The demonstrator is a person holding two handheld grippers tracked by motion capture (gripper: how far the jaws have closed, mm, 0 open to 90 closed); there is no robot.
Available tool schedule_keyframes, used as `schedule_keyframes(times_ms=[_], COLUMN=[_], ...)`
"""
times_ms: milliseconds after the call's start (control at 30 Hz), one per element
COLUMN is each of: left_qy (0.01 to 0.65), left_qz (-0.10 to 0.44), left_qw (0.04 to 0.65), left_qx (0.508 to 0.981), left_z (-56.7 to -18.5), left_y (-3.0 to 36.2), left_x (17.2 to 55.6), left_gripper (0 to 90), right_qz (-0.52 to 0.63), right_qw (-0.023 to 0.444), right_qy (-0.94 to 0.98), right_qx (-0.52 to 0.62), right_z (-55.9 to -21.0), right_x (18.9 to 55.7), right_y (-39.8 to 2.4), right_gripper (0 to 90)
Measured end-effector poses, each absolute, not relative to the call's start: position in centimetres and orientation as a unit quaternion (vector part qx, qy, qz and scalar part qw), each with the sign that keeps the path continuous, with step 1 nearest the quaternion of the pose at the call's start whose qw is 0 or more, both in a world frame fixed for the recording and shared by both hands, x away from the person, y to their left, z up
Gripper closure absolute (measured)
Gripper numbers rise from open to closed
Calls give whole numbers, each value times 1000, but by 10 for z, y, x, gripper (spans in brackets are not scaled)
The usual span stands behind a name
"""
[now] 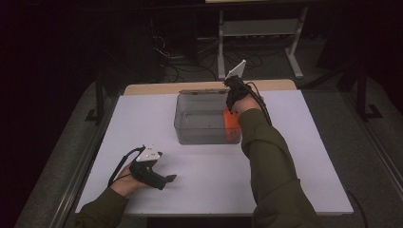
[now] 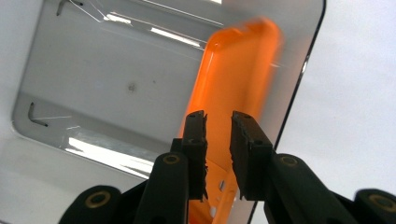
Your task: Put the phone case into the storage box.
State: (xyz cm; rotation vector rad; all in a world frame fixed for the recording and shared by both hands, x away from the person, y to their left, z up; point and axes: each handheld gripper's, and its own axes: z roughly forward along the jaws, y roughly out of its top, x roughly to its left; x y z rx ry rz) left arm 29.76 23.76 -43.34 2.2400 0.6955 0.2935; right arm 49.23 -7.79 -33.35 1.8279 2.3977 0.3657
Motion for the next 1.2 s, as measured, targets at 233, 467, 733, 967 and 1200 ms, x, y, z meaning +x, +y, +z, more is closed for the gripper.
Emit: schedule_keyframes(times_ms=[233,467,733,967,1200], left_qy=[273,273,274,273,274], left_qz=[114,115,115,115,116], left_qw=[380,380,380,378,377], left_qx=[876,876,876,877,877], left_z=[-434,-434,-434,-434,-435], left_y=[237,237,238,238,238], left_x=[297,297,298,298,298], left_gripper=[0,0,0,0,0], right_qz=[125,135,147,163,182], right_qw=[56,57,61,62,73], right_qy=[789,792,800,806,814], right_qx=[598,592,579,566,546], right_z=[-328,-320,-312,-306,-304], right_x=[490,487,481,476,470], right_y=[-81,-84,-88,-92,-98], right_gripper=[741,714,664,568,430])
